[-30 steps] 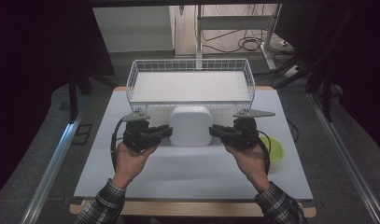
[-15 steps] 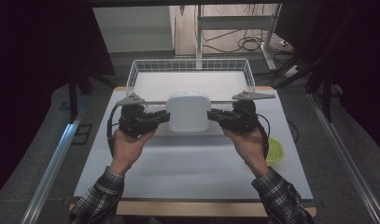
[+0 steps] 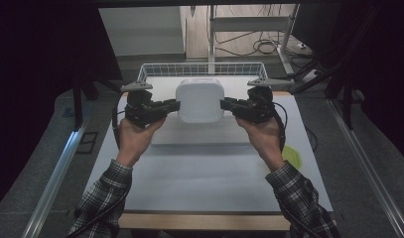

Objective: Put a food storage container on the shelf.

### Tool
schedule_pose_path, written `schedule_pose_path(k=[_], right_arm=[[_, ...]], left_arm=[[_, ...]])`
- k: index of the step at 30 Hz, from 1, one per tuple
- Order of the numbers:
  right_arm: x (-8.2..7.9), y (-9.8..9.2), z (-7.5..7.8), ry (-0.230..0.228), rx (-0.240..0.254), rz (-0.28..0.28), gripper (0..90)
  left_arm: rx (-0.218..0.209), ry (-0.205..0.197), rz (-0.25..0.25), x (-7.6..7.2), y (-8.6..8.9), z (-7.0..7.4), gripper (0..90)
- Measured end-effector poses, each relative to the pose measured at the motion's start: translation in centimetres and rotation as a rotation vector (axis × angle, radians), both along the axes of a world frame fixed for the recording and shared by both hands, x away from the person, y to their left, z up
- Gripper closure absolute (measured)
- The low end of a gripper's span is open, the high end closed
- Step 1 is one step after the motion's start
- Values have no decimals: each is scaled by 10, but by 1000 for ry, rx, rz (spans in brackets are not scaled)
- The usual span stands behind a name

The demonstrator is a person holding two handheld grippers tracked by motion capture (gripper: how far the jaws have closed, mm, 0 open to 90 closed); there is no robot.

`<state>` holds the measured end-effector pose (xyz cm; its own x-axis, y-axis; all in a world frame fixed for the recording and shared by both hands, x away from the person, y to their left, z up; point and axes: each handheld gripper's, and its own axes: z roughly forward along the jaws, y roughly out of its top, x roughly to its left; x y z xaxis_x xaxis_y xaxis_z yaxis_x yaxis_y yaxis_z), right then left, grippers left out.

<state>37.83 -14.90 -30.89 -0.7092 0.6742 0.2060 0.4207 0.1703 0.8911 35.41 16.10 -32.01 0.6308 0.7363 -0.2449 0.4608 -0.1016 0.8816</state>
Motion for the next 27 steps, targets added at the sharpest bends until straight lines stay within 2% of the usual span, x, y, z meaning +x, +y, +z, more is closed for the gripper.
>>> schedule_pose_path(k=[13, 22, 27], right_arm=[[29, 3, 15, -6, 16, -33, 786], [47, 4, 9, 24, 22, -54, 783], [52, 5, 6, 32, 20, -62, 778]], left_arm=[[-21, 6, 11, 34, 1, 11, 790], [-33, 34, 27, 52, 0, 4, 786], [-33, 32, 32, 56, -1, 1, 780]])
